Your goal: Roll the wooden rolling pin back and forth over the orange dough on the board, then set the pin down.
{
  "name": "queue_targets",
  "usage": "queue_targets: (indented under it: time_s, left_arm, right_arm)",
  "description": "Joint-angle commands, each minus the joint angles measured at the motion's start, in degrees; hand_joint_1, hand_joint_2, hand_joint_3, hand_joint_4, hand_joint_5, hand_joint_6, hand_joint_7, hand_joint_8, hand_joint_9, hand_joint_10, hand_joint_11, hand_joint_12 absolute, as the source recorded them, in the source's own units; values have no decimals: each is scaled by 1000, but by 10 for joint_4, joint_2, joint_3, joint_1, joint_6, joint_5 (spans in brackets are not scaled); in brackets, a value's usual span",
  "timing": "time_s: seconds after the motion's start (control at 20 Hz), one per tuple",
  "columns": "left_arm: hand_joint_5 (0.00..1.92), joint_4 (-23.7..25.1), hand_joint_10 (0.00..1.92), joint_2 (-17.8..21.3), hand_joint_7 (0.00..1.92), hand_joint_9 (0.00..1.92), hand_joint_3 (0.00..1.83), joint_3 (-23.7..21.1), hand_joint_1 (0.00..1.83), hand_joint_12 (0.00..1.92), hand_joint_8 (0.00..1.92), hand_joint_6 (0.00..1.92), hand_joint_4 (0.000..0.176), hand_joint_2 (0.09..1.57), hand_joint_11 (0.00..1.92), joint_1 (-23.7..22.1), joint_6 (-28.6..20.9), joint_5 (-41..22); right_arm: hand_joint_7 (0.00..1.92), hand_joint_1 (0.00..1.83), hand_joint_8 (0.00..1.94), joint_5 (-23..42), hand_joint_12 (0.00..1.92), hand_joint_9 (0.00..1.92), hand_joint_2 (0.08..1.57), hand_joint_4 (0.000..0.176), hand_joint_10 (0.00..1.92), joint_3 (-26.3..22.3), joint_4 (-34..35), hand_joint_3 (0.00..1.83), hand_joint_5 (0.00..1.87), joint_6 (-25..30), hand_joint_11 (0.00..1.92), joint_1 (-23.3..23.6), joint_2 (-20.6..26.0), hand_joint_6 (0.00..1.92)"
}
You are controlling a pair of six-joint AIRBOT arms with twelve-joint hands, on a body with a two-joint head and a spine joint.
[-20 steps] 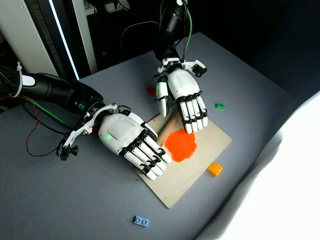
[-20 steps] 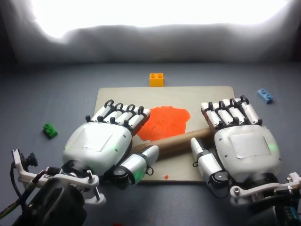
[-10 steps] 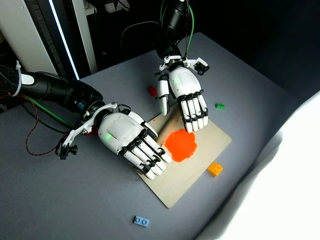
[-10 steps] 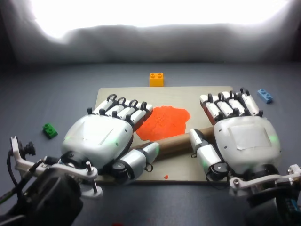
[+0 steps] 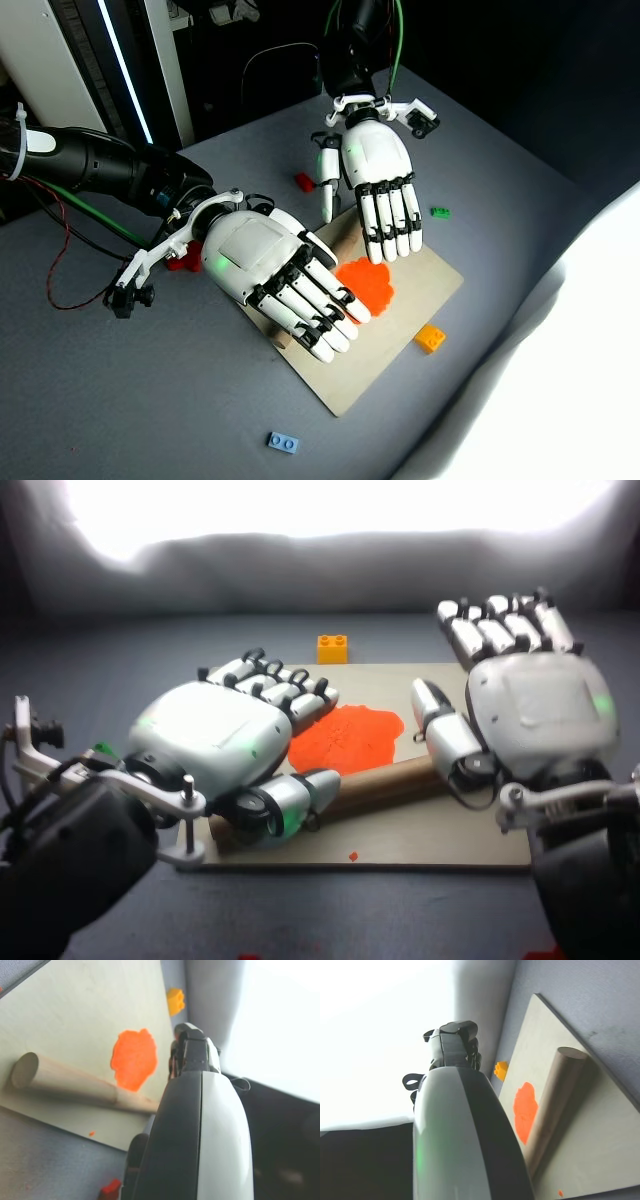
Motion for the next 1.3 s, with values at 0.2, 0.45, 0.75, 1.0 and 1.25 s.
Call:
queue_targets:
  time_s: [0.2,0.45,0.75,1.0,1.25]
  left_arm:
    - [176,-18,6,43,233,185,0,-33,0,397,3,7,0,1500,0,-63,66,58]
    - [187,-27,7,57,238,205,0,-52,0,462,1,6,0,1501,0,-98,81,107]
    - [191,-51,11,56,220,174,0,-64,0,381,6,5,0,1492,0,-123,115,107]
    - [186,-51,2,57,213,152,1,-59,0,355,1,2,0,1502,0,-138,115,111]
    - [205,-52,3,56,217,174,1,-53,0,409,2,8,0,1504,0,-153,115,120]
  right_arm:
    - [386,0,9,29,790,270,1570,0,16,-2,-51,13,346,-10,0,35,29,28]
    - [349,0,4,-18,667,288,1567,0,21,-25,-50,5,323,5,0,47,86,19]
    - [402,0,18,-151,744,310,1570,0,28,-84,-52,11,362,74,0,64,192,35]
    - [389,0,0,-135,771,304,1563,0,21,-89,-130,4,350,88,0,43,222,29]
    - [406,0,10,-133,832,320,1562,0,27,-89,-130,2,371,92,0,40,240,37]
